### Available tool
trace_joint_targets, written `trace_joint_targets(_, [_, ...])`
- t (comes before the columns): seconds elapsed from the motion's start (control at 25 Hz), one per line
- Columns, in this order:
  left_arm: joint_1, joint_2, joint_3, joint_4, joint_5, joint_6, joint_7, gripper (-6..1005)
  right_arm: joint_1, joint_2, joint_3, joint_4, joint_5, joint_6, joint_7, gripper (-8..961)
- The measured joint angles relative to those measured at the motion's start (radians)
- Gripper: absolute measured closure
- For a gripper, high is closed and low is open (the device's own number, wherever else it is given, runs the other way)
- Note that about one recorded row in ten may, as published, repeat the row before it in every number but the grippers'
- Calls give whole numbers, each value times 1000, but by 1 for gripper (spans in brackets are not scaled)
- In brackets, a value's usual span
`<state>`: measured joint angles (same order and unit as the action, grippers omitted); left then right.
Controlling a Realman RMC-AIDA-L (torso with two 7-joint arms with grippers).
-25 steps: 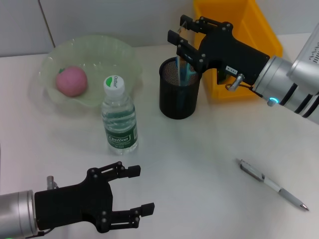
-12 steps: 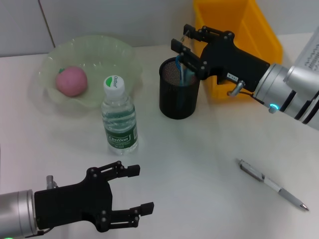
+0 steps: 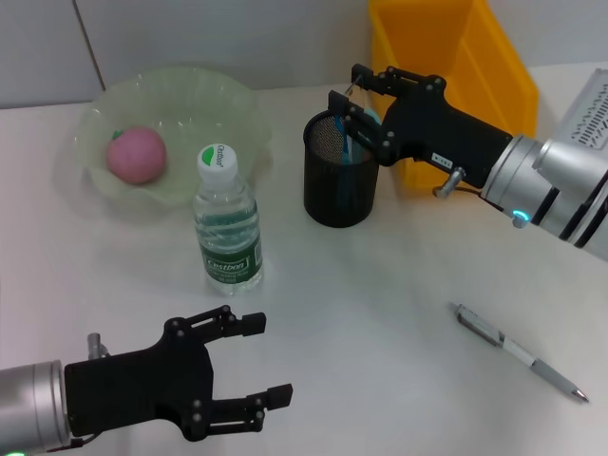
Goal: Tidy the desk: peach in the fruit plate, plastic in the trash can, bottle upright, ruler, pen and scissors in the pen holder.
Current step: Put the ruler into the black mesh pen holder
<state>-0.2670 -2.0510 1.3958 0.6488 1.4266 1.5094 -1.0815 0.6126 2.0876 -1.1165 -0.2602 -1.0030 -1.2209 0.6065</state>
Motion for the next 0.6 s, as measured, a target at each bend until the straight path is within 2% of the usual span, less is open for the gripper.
trace_joint_targets(0.44, [-3,0,1,0,0,0,0,158,-17,0,8,-11,2,-21,17,405])
trace_joint_targets(0.52, [-3,0,2,0,0,1,1,158,-29,0,27,-27,7,-54,55,402])
trace_joint_targets(0.56, [-4,0,3,0,0,3,0,158,-61,-1,45,-83,11,-99,117,401])
trace_joint_targets(0.6, [-4,0,3,0,0,3,0,158,-61,-1,45,-83,11,-99,117,347])
